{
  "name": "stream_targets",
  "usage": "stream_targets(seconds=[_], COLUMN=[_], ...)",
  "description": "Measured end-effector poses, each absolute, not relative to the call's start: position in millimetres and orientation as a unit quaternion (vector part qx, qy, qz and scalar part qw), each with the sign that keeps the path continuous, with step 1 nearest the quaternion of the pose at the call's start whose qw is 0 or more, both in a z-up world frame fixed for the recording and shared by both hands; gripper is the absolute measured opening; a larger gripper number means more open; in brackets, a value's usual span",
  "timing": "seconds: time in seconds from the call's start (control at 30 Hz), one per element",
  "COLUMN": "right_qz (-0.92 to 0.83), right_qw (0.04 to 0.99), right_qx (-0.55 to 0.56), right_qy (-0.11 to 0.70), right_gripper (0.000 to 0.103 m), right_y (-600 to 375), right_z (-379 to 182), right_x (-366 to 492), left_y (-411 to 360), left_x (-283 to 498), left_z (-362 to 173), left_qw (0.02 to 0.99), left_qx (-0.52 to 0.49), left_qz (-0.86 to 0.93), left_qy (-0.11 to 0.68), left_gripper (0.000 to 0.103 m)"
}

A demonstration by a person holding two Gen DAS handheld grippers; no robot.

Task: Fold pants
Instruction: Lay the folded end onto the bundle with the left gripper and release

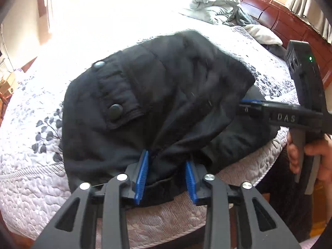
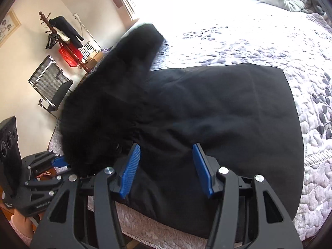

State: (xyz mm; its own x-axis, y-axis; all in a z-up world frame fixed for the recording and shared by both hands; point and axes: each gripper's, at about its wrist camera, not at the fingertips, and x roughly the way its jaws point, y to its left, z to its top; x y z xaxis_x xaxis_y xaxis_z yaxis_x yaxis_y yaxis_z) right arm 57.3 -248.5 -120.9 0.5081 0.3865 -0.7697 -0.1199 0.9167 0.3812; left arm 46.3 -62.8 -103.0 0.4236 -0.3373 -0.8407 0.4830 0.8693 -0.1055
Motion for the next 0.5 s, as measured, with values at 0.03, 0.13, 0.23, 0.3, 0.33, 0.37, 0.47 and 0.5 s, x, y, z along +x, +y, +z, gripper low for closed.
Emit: stream_targets(seconds=[0.03,0.13,0.23,0.3,0.33,0.37,0.47,0.5], right_qz=[0.145,0.132,0.119,0.115,0.115,0.117,0.118,0.120], right_qw=[0.857,0.857,0.859,0.860,0.861,0.863,0.866,0.867], right_qx=[0.142,0.139,0.125,0.127,0.132,0.136,0.146,0.151], right_qy=[0.473,0.478,0.481,0.480,0.478,0.473,0.463,0.459], right_gripper=[0.053,0.056,0.061,0.065,0.067,0.068,0.075,0.077], right_y=[-250.5,-256.4,-261.0,-265.3,-268.0,-270.9,-279.2,-281.4], right_z=[-120.6,-118.4,-112.5,-107.5,-104.1,-100.4,-89.6,-85.5], right_x=[56.7,56.6,50.9,47.5,45.7,44.7,44.9,44.4], left_y=[-61.2,-52.6,-27.1,-10.6,-4.2,3.7,33.0,45.7], left_x=[47.3,58.3,68.8,70.2,72.6,74.7,76.6,73.6], left_z=[-103.4,-102.6,-105.6,-107.9,-109.2,-110.5,-115.3,-112.2], left_qw=[0.839,0.830,0.813,0.802,0.793,0.784,0.768,0.762], left_qx=[0.072,0.023,-0.058,-0.108,-0.132,-0.155,-0.199,-0.209], left_qz=[-0.244,-0.250,-0.254,-0.252,-0.253,-0.254,-0.269,-0.282], left_qy=[0.481,0.498,0.520,0.531,0.538,0.544,0.546,0.543], left_gripper=[0.036,0.046,0.047,0.048,0.048,0.048,0.051,0.056])
